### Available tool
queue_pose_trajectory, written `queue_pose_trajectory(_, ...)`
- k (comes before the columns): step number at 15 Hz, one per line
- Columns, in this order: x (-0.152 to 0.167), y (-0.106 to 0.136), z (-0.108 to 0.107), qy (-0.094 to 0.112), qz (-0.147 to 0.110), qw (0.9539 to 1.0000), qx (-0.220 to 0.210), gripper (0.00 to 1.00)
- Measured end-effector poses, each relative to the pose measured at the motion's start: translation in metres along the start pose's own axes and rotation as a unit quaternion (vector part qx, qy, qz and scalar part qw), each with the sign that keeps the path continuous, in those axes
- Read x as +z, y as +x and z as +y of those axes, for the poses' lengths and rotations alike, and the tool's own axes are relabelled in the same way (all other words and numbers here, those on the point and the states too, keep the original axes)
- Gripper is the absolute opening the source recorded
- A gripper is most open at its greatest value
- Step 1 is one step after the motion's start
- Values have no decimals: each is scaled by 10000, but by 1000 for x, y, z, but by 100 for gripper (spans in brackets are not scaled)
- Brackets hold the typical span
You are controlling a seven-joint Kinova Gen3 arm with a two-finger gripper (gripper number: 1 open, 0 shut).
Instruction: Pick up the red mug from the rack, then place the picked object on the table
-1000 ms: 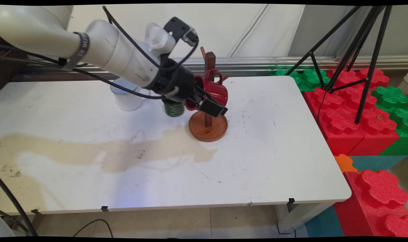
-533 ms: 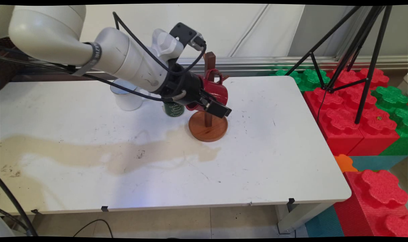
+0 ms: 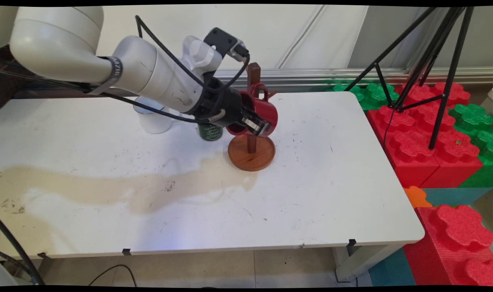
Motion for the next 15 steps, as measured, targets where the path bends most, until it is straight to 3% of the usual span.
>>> queue_pose_trajectory(7,-13,-1,2,122,107,9999,-8,0)
queue_pose_trajectory(15,-28,1,14,-25,251,9996,155,0)
